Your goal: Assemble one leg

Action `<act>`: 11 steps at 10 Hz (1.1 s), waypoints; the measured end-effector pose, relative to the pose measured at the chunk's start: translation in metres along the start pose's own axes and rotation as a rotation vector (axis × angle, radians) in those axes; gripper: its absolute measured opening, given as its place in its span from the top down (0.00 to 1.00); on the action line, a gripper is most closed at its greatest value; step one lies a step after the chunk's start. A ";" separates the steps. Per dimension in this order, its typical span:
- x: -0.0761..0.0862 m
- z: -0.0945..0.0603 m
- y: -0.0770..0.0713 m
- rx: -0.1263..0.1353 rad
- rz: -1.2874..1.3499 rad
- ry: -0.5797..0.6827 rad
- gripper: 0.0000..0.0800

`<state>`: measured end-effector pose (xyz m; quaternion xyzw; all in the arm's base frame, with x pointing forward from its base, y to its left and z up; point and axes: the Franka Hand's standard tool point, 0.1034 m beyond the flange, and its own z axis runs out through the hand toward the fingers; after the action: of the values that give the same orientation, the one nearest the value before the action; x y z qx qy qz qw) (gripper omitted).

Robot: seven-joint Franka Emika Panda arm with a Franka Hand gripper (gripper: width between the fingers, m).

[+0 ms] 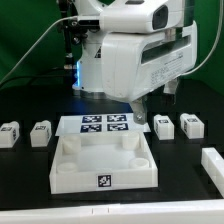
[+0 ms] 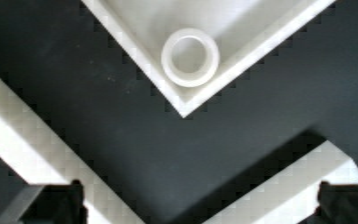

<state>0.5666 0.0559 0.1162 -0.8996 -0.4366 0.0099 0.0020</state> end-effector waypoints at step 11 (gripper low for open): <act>-0.019 -0.001 -0.008 -0.001 -0.171 -0.011 0.19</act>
Offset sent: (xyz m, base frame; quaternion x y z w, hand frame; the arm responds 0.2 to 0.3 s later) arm 0.0000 0.0000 0.0000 0.0000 0.0000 0.0000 1.0000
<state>0.5484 0.0463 0.1177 -0.8589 -0.5119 0.0143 -0.0002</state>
